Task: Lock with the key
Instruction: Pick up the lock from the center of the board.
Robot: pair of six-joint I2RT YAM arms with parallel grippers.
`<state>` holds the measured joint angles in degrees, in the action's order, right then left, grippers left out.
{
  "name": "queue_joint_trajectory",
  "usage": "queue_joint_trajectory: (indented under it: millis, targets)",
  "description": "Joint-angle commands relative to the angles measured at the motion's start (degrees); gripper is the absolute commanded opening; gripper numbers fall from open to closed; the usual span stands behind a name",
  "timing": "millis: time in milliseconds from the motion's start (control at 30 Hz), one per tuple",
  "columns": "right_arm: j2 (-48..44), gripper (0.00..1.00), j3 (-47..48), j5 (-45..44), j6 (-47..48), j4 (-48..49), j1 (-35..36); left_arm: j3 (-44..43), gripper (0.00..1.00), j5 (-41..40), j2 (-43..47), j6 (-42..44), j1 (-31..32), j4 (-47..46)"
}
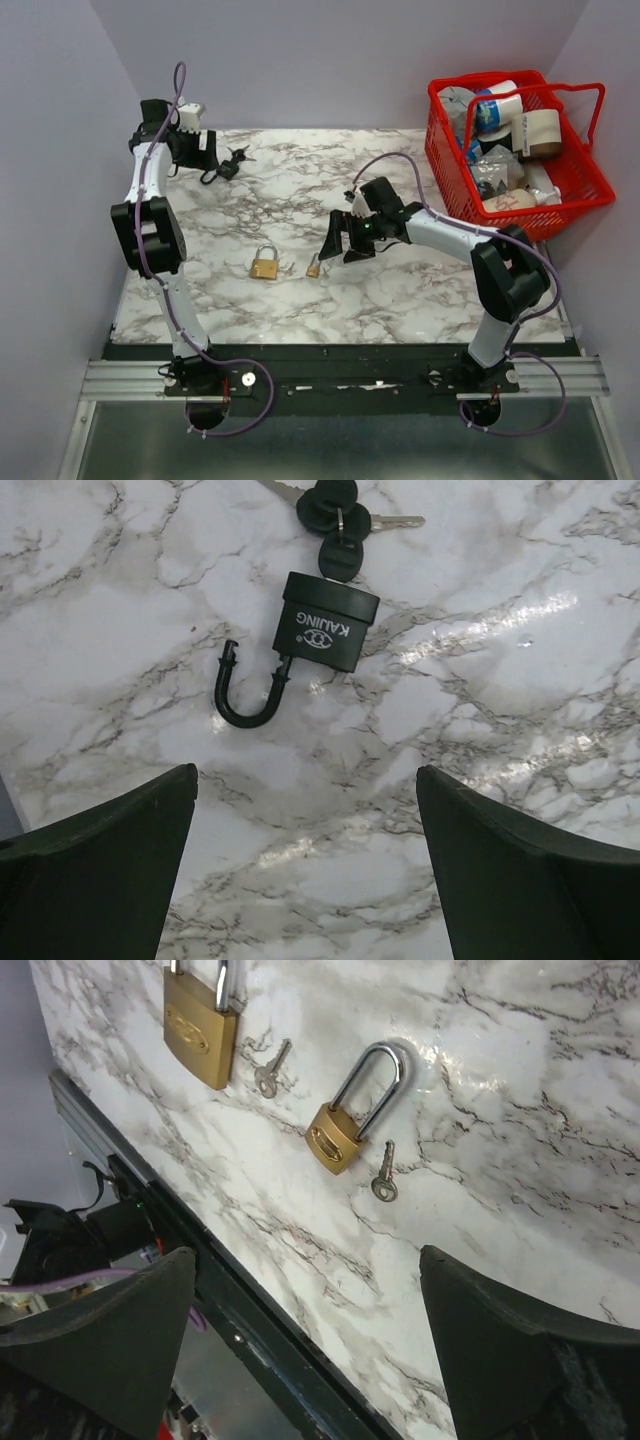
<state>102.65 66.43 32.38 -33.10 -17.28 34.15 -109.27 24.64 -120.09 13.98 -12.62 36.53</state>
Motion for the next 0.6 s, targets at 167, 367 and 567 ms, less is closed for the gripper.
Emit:
queue_joint_trajectory:
  millis: [167,367,567]
  targets:
    - [-4.39,1.0,2.03,1.11,12.09,-7.51,-0.67,-20.45,0.99,-0.21,-16.48,8.25,0.14,11.54]
    - [-4.3,1.0,1.24,1.81,11.39,-7.77,-2.16,-19.84,0.92,-0.3,-18.95,11.41,0.23,9.7]
    - [-3.6,1.0,1.42,2.86,11.13,-7.77,-2.6,-20.45,0.88,3.04,-19.92,12.57,0.32,7.24]
